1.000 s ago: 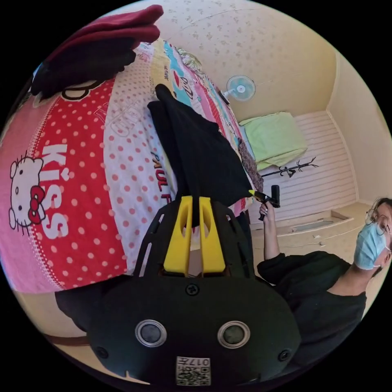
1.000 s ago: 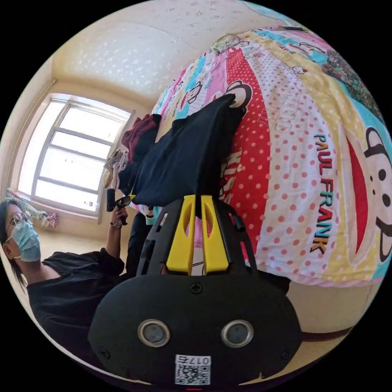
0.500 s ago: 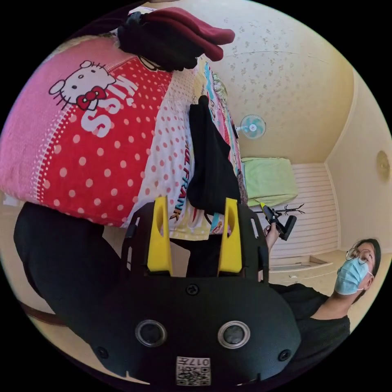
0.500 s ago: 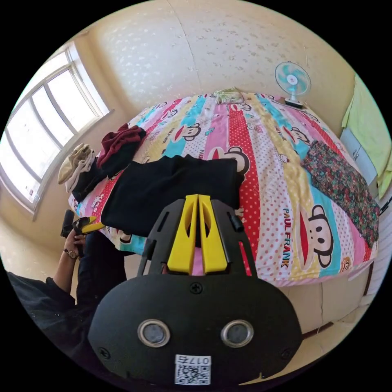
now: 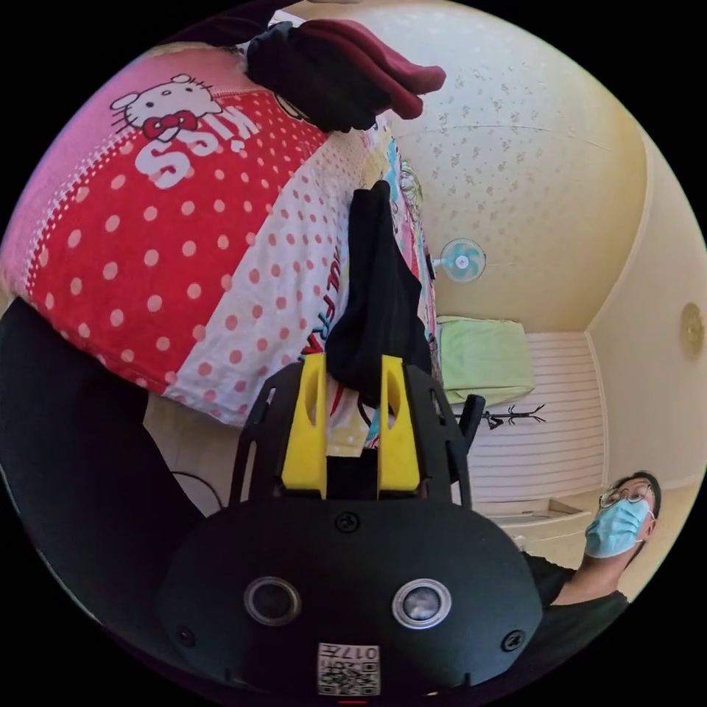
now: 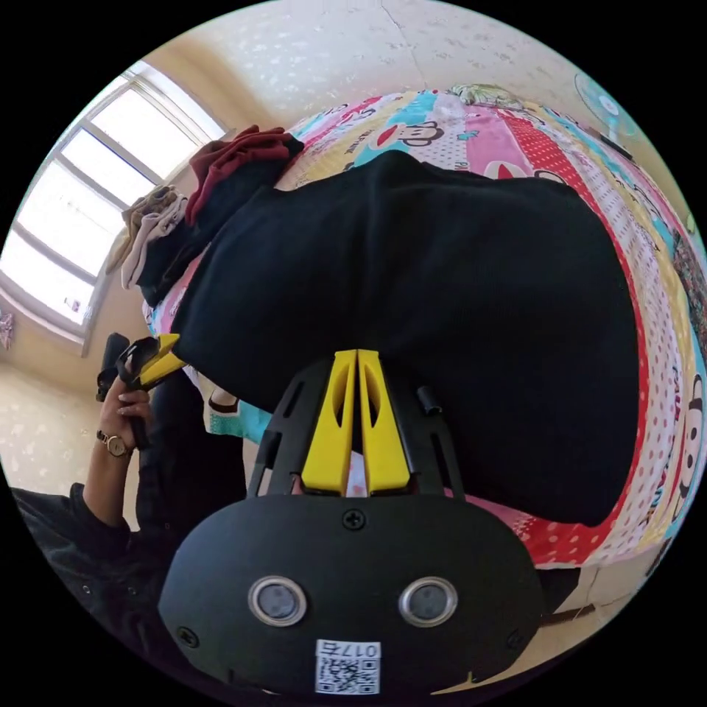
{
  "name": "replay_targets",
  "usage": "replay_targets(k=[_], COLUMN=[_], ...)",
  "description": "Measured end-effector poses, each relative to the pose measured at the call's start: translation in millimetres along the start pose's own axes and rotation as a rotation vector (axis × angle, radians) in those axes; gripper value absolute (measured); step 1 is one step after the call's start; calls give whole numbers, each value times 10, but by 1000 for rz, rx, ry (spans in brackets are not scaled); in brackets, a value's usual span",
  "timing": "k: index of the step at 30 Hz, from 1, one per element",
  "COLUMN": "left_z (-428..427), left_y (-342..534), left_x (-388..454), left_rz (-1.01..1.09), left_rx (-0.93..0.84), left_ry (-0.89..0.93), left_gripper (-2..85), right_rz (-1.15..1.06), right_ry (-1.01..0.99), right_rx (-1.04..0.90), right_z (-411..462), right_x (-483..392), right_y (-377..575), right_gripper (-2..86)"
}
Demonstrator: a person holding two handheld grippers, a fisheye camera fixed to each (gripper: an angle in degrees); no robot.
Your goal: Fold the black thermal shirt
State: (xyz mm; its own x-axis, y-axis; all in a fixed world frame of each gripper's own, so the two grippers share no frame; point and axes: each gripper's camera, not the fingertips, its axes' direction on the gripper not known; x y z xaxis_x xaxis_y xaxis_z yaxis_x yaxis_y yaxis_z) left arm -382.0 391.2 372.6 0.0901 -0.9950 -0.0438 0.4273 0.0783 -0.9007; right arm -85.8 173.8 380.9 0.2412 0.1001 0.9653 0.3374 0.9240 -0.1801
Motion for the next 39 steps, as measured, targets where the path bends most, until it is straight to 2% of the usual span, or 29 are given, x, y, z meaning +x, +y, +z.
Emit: replay_targets(k=[3,7,9,13,17,20,23,26,30,33,34,35,39], left_z=[36,503,834,1884,2813,3427,3739,3645,3129,2828,2765,2746,2774], left_y=[35,-9,35,310,644,867,1037,1049,869,682,599,561,441], left_x=[265,1129,1469,1933,1802,1430,1116,951,875,671,547,482,29], left_rz=[58,308,414,619,671,624,605,605,688,646,602,578,454], left_rx=[70,-7,-38,-217,-386,-503,-633,-612,-368,-185,-154,-146,-146], left_ry=[107,15,26,66,65,11,66,52,-113,-267,-293,-299,-312], left_gripper=[66,64,63,54,53,58,33,36,53,81,99,109,135], right_rz=[-21,4,34,214,412,505,490,361,186,191,241,240,276], right_ry=[-85,-182,-236,-238,-258,-310,-365,-378,-252,-54,66,97,69], right_rx=[58,28,38,344,606,754,783,800,720,434,250,173,225], right_z=[-74,-194,-296,-940,-1465,-1648,-1714,-1802,-1908,-1729,-1566,-1478,-1567], right_x=[167,373,492,998,1610,1863,1936,1795,1458,1311,1326,1338,1388], right_y=[105,98,128,495,1003,1310,1367,1289,1065,734,595,530,582], right_gripper=[5,5,5,4,4,4,3,3,4,4,4,4,4])
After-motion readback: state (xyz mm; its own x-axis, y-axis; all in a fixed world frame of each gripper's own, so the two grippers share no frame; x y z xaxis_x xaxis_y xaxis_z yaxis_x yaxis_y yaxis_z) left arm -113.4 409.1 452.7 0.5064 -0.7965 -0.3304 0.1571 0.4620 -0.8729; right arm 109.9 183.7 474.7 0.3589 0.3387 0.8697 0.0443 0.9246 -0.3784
